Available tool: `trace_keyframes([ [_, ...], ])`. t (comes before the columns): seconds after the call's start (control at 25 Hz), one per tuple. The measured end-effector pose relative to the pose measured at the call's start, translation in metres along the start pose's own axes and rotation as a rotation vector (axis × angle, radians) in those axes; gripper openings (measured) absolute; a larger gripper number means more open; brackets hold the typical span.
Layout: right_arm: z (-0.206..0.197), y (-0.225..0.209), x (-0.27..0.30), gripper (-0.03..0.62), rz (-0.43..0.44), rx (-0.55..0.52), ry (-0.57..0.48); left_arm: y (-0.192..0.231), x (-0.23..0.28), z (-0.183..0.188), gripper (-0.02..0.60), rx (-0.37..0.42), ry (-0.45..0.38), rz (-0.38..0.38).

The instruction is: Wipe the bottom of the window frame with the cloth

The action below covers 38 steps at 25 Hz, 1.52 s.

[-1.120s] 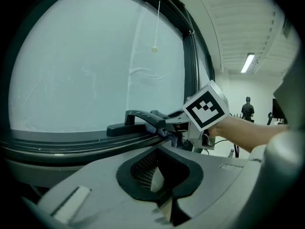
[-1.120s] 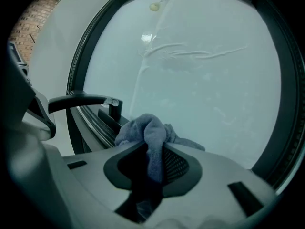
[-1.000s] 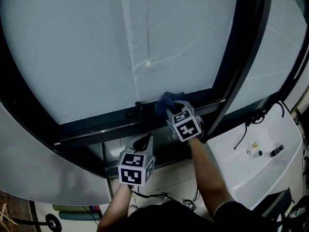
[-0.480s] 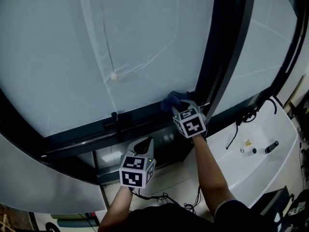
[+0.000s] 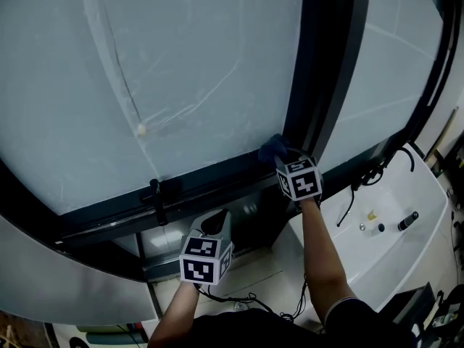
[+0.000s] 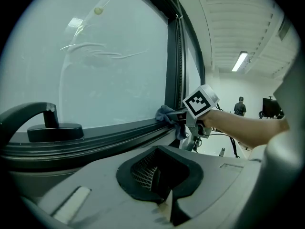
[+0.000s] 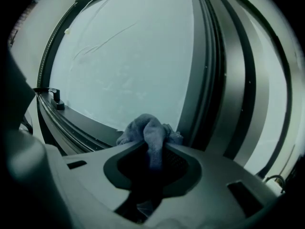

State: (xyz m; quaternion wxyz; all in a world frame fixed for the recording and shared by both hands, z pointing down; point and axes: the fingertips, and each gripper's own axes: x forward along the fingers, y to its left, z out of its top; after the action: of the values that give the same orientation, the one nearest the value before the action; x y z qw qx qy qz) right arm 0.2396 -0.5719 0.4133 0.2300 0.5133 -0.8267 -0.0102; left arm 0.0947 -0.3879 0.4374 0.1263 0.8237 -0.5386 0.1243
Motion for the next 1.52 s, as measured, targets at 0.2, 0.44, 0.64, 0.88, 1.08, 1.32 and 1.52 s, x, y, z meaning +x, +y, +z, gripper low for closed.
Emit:
trace_keyframes([
  [0.2,0.001,-0.004,-0.002,0.098,-0.015,-0.002,-0.023,0.006,-0.007,0.003,0.006,-0.004,-0.006,0.033],
  [0.44,0.022,0.028,-0.039,0.097,0.009,-0.003,-0.124,0.017,-0.042,0.011,0.006,-0.002,-0.057,0.064],
  [0.64,0.057,0.082,-0.095,0.097,0.065,0.042,-0.257,0.027,-0.100,0.019,0.006,0.020,-0.134,0.087],
  [0.88,0.100,0.166,-0.165,0.098,0.245,0.174,-0.424,0.057,-0.167,0.022,0.006,0.000,-0.198,0.162],
  [1.08,0.112,0.229,-0.212,0.098,0.348,0.183,-0.494,0.069,-0.213,0.018,0.006,-0.018,-0.220,0.191],
  [1.32,0.100,0.270,-0.244,0.098,0.379,0.198,-0.496,0.065,-0.245,0.011,0.006,-0.020,-0.231,0.172],
  [1.52,0.094,0.284,-0.255,0.098,0.384,0.198,-0.488,0.058,-0.257,0.008,0.006,-0.012,-0.236,0.159],
])
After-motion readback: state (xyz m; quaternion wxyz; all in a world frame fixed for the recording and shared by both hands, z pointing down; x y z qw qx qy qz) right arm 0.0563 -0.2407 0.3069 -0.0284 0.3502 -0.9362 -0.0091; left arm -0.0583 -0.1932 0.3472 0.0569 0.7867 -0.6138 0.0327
